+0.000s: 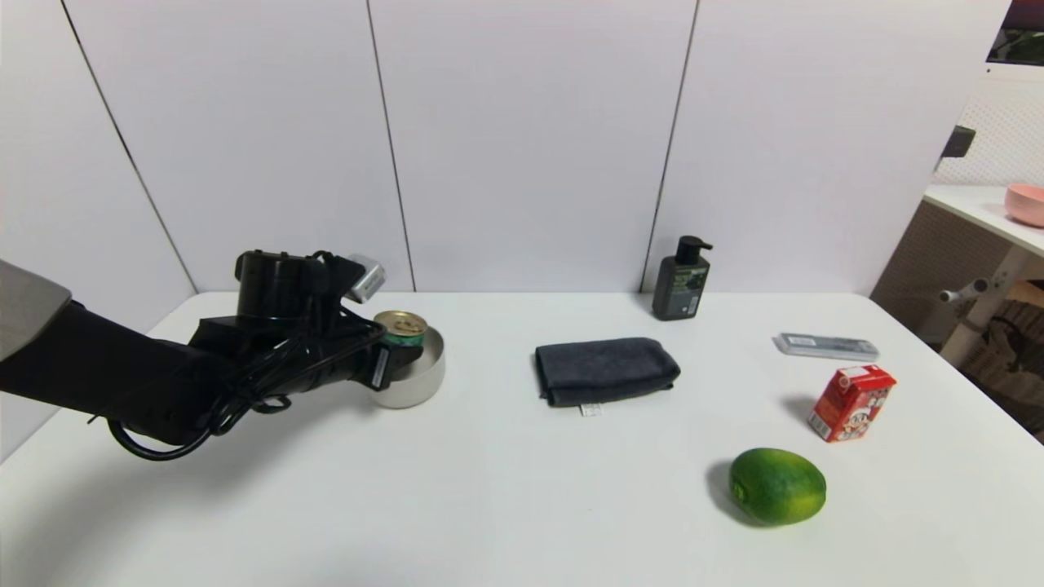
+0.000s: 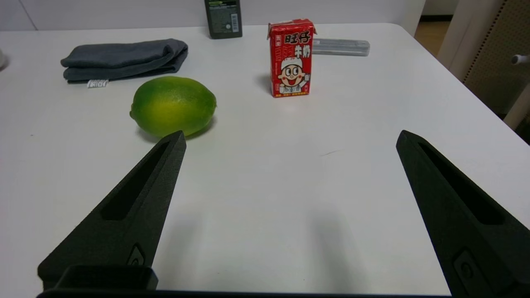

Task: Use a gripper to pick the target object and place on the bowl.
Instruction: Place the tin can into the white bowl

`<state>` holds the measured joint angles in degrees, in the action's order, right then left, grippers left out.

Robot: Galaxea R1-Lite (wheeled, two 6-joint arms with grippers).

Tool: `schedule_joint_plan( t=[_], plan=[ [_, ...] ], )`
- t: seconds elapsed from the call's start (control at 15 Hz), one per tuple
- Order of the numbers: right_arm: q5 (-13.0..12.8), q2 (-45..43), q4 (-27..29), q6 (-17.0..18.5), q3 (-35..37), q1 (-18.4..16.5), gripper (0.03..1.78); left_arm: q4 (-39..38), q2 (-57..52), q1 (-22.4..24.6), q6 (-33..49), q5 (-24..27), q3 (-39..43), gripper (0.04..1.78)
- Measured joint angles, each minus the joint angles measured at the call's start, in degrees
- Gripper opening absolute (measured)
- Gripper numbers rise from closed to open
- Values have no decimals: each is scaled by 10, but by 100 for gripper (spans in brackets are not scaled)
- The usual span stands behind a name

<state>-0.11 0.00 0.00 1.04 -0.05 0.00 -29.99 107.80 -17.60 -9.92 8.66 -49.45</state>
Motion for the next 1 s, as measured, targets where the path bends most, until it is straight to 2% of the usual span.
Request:
schedule_joint_plan(
  t=[0.13,0.53,1.0],
  plan=[
    [0,0,0,0,0,0,175,1,2,0,0,0,0,99],
    [0,0,0,0,0,0,175,8,8,-1,0,1,-2,137],
    [0,0,0,0,0,0,175,23,-35,0,-2,0,-37,156]
  ],
)
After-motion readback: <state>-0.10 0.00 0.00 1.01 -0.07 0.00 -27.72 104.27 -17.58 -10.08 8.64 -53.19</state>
